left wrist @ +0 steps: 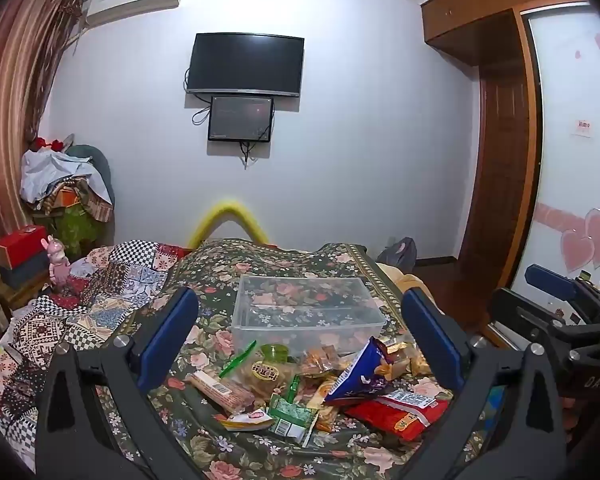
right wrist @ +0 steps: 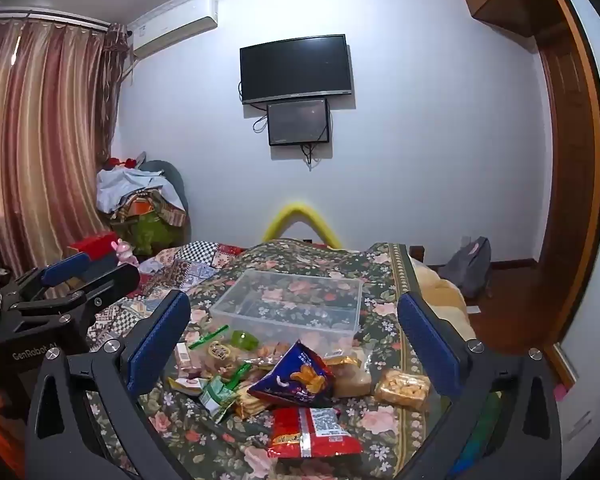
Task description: Organize snacks
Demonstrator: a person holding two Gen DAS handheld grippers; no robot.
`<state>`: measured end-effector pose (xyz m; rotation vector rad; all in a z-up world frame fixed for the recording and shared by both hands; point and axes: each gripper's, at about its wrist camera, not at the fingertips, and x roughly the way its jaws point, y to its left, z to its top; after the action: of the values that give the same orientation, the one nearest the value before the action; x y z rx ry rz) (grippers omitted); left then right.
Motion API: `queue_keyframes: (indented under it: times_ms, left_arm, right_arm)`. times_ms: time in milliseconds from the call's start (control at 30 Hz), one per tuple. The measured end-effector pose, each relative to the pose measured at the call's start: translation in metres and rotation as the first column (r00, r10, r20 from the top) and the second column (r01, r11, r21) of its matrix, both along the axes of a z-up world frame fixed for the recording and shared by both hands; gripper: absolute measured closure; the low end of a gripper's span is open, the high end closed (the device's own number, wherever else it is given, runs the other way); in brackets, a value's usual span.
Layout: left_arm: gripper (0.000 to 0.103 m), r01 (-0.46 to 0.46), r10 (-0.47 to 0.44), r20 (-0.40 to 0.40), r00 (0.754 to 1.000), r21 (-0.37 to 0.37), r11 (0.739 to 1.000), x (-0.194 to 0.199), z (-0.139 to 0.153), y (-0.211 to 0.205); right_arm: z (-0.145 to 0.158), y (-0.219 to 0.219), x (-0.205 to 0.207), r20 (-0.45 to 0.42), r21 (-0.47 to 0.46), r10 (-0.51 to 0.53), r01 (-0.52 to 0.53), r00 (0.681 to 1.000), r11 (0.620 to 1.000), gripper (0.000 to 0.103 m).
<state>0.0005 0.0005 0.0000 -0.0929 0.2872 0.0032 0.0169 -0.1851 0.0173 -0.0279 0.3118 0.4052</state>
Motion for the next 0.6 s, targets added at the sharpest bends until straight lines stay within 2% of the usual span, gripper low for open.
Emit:
queue_keyframes:
  times_ms: [100,600]
  left_arm:
    - [0.000,0.004,-0.004,0.008,1.000,-0.016,1.000,0.001,0.002,0.005]
    - [0.000,-0.003,0.000,0.052,0.999,0.058,0.998,-0.008,0.002,-0.010]
  right_arm:
    - [0.000,0.000,0.000,0.004,0.001,-0.003,0.003,1.000,1.000,0.000]
    - [0.003,-0.001,-0.003,0.020,0.005,-0.018,0.018,1.000,1.000,0.000]
